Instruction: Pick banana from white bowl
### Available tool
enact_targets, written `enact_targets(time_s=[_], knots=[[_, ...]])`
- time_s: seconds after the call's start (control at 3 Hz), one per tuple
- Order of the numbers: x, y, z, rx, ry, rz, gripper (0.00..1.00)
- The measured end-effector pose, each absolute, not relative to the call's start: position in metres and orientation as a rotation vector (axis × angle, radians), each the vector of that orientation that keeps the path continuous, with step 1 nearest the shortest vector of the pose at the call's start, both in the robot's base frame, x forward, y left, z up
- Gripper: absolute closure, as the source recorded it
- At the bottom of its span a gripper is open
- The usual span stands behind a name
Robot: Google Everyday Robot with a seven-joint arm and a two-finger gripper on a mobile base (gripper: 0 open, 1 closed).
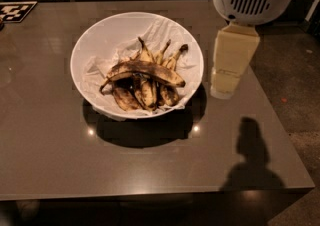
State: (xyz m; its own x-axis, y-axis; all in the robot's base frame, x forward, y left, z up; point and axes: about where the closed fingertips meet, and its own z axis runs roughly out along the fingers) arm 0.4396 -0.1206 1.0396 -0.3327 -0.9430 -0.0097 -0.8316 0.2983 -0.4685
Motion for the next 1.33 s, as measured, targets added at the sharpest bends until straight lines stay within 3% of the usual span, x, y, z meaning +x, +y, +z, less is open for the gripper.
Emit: enact_targets(time_s=[0.67,1.33], knots=[[0.438,-0.105,1.048,-1.625,2.232,-0.55,0.0],[0.459,-0.029,1.018,-1.863,2.15,-0.486,0.16]])
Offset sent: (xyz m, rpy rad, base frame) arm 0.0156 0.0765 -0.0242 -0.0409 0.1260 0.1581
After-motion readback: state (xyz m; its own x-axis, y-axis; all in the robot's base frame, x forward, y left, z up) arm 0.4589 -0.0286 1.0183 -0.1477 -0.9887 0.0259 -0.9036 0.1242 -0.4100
